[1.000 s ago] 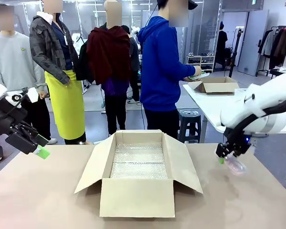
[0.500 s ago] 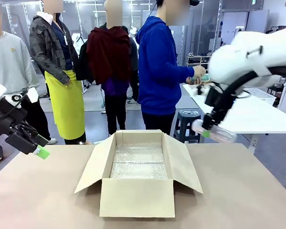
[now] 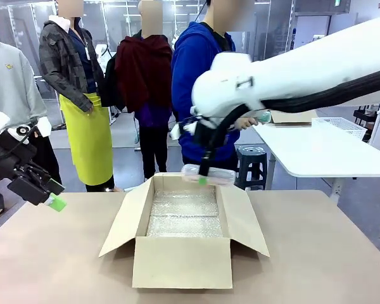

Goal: Pack the glasses set securely to prepare it for shipping.
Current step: Place the Glasses case inside the Package Box.

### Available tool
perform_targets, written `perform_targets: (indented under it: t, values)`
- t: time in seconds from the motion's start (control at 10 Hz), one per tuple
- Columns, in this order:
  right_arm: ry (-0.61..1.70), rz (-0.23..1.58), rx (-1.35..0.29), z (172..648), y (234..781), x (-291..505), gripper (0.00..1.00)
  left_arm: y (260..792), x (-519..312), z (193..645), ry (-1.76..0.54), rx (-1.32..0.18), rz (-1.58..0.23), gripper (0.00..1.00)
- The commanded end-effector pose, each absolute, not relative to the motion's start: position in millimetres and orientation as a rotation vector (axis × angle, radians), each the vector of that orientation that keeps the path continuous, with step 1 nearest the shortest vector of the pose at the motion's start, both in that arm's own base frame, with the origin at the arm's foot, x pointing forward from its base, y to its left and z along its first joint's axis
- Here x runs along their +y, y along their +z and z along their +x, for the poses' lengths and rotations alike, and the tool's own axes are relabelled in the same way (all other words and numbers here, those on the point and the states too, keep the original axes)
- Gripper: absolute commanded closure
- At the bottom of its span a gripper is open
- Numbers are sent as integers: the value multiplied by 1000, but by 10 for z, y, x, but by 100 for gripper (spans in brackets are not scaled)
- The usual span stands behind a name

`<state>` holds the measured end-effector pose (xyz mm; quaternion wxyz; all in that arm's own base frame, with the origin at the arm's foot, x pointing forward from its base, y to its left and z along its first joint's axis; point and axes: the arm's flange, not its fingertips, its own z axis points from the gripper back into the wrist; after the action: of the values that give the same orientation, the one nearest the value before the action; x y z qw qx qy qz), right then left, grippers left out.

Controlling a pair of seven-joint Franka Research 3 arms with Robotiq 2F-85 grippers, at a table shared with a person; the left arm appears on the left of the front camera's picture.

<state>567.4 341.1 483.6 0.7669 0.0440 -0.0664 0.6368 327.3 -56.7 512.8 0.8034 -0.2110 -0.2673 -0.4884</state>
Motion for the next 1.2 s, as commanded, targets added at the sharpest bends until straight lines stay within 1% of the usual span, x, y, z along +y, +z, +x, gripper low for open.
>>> perform_targets:
  t: [0.0, 0.4, 0.6, 0.8, 0.9, 1.0, 1.1]
  values:
    - [1491, 72, -115, 6063, 4803, 3583, 57, 5146, -542, 3273, -1069, -583, -479, 0]
    - [1598, 93, -121, 6437, 4056, 3950, 57, 5146, -542, 3273, -1069, -583, -479, 0]
    - [1593, 122, -120, 6544, 3716, 4024, 57, 5146, -542, 3273, -1069, -583, -479, 0]
    - [1590, 99, -66, 6619, 3468, 4027, 57, 5146, -542, 3273, -1069, -583, -479, 0]
    - [1582, 127, -49, 6631, 3451, 4026, 24, 5146, -542, 3273, -1069, -583, -479, 0]
    - [1581, 111, -38, 6627, 3455, 4015, 0, 5146, -542, 3273, -1069, -583, -479, 0]
    - [1581, 100, -31, 6607, 3468, 4020, 0, 5146, -542, 3273, -1069, -583, -479, 0]
